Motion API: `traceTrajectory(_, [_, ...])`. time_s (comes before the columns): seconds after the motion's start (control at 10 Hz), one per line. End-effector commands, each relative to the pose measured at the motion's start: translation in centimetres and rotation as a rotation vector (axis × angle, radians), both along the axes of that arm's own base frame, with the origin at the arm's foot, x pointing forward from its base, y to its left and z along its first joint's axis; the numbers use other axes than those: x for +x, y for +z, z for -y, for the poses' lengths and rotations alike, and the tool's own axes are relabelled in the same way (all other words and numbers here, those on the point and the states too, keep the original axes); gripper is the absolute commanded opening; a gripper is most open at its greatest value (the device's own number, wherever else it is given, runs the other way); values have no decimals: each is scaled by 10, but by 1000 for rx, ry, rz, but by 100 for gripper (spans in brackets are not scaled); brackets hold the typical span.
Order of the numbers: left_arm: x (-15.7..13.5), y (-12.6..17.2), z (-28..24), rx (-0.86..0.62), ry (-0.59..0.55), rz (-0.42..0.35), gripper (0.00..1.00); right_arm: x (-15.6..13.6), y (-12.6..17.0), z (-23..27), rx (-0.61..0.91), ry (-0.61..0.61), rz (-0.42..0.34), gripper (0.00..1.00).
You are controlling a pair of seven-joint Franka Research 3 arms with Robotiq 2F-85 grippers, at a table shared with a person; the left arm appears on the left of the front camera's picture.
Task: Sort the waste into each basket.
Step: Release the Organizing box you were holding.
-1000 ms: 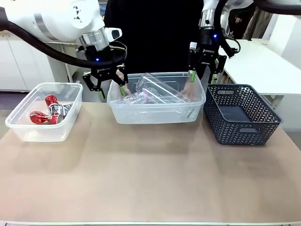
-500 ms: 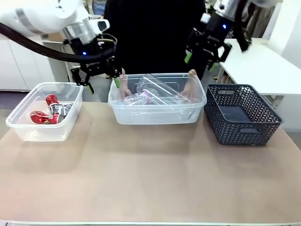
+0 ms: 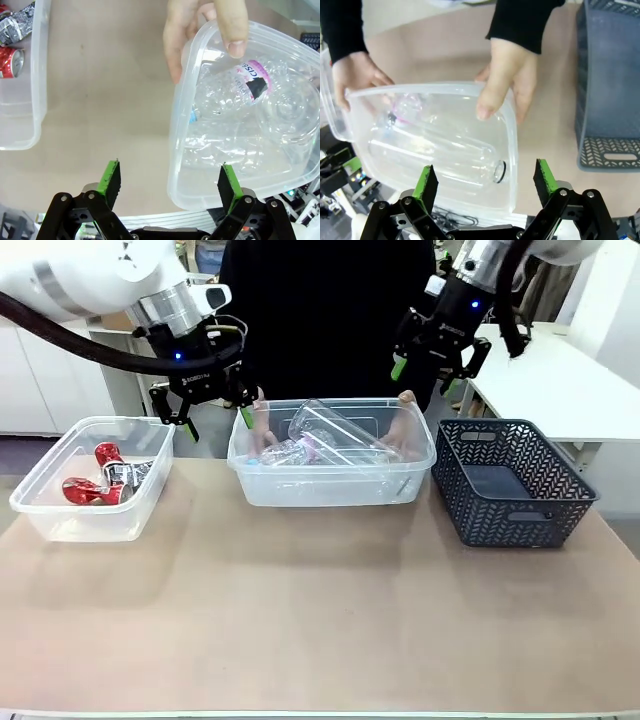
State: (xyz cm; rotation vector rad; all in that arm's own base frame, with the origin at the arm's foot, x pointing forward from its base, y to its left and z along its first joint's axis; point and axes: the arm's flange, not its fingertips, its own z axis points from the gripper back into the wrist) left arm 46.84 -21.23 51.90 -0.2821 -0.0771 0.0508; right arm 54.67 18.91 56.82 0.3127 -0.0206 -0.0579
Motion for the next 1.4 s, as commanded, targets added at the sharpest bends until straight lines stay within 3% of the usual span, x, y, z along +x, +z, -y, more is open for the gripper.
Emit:
traceTrajectory(0.0, [-1, 1, 0, 12, 9, 8, 100, 5, 5, 0, 6, -7, -10, 100])
traceTrajectory(0.4, [0, 0, 0, 0, 0, 0, 100, 5, 5, 0, 6, -7, -10, 100])
traceTrajectory(0.5, [3, 26, 8, -29, -118, -14, 100, 3, 2, -1, 1, 3, -4, 100])
traceTrajectory(0.6, [-21, 49, -12, -65, -313, -50, 100, -46, 29, 9, -20, 98, 74, 100])
traceTrajectory(0.7, [-53, 65, -46, 30, -275, -17, 100, -99, 48, 34, -20, 94, 100, 100])
traceTrajectory(0.8, [-85, 74, -77, -6, -351, -8, 100, -140, 57, 57, -13, 50, 140, 100])
traceTrajectory(0.9, [-117, 73, -104, 35, -326, 29, 100, -188, 56, 80, 40, 127, 155, 100])
traceTrajectory(1.0, [-134, 63, -114, 18, -307, 22, 100, -217, 47, 87, 76, 146, 157, 100])
traceTrajectory(1.1, [-140, 49, -112, -30, -295, 8, 100, -229, 29, 85, 45, 108, 155, 100])
traceTrajectory(1.2, [-127, 29, -99, -14, -244, 33, 100, -221, 4, 85, -135, 66, 196, 100])
traceTrajectory(1.3, [-138, 75, -116, 4, -307, -2, 100, -217, 57, 83, 23, 106, 145, 100])
